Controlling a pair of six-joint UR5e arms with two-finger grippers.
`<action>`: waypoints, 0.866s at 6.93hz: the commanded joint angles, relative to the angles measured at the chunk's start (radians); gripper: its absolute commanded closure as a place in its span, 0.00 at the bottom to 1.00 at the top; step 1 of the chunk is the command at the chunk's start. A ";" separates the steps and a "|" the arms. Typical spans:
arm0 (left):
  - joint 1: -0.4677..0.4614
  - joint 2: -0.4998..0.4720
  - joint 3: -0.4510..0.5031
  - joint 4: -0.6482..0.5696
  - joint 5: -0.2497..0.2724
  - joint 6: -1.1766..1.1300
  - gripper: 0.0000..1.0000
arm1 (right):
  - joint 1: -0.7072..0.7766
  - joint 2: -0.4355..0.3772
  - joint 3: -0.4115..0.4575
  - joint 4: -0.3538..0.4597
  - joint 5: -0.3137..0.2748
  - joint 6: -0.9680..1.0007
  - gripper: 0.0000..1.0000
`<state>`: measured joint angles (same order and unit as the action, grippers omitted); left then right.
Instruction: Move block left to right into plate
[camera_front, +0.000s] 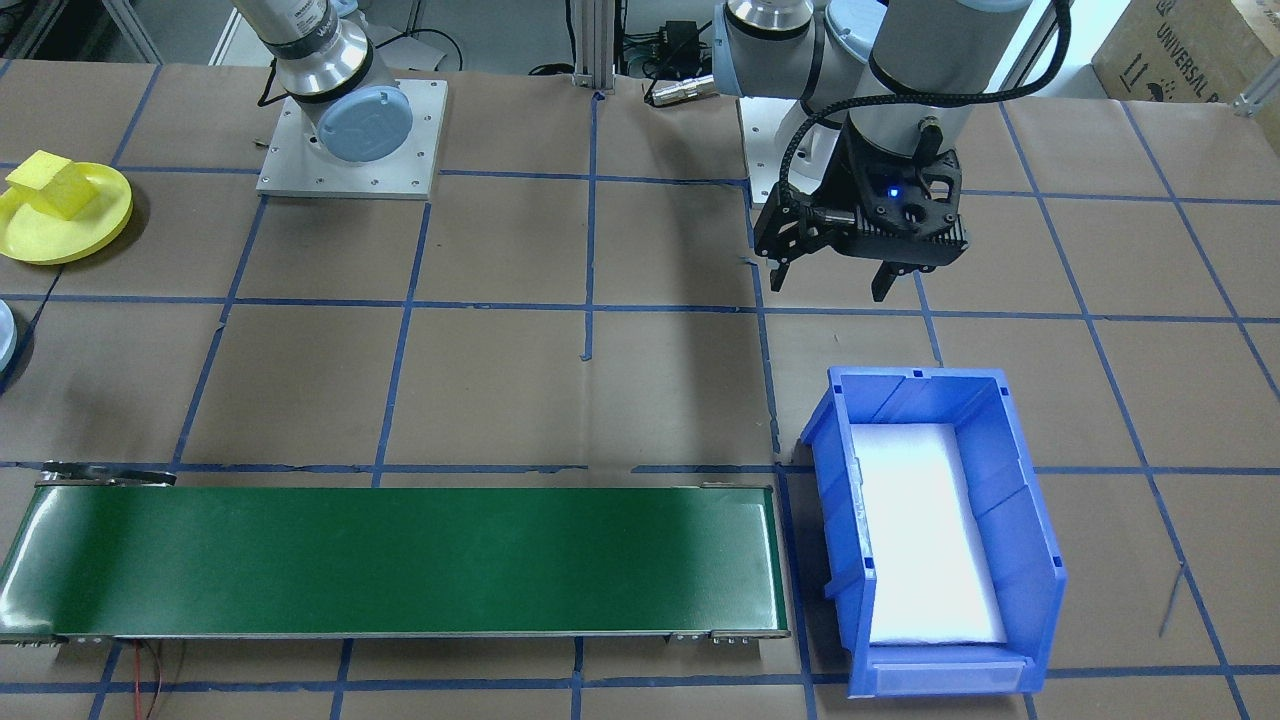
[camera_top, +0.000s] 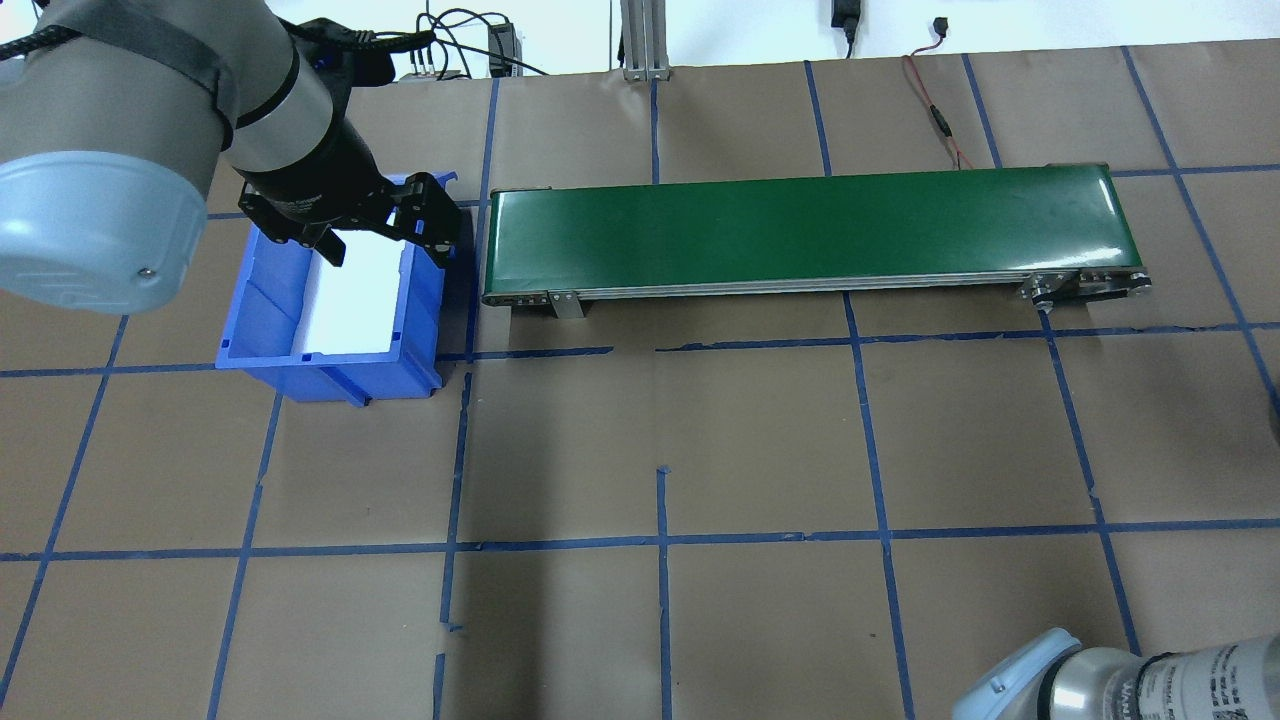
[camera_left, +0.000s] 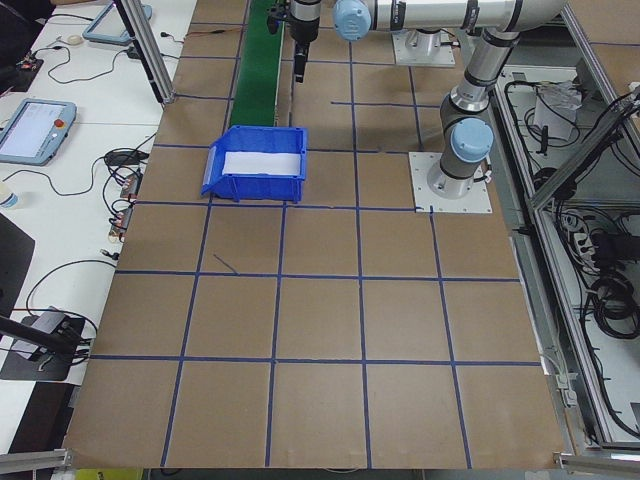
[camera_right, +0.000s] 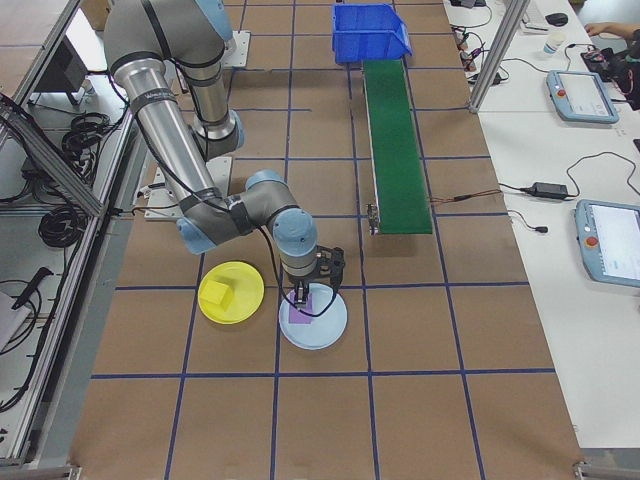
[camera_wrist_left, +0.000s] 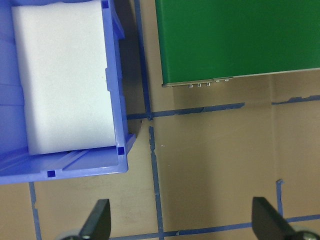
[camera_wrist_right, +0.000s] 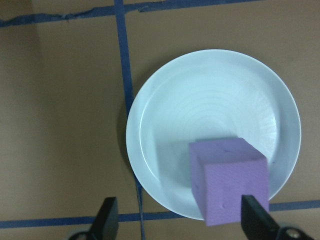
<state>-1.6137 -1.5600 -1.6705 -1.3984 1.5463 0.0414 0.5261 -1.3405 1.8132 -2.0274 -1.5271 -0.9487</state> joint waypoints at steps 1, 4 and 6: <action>0.000 0.000 0.000 0.001 -0.002 0.000 0.00 | 0.175 -0.107 -0.003 0.169 -0.034 0.313 0.00; 0.000 0.000 -0.002 -0.001 0.000 0.000 0.00 | 0.576 -0.209 -0.098 0.394 -0.111 0.739 0.00; 0.000 0.000 0.000 -0.001 0.000 0.000 0.00 | 0.790 -0.212 -0.182 0.478 -0.098 1.001 0.00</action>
<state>-1.6137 -1.5600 -1.6715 -1.3983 1.5463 0.0414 1.1844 -1.5484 1.6836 -1.6090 -1.6343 -0.0963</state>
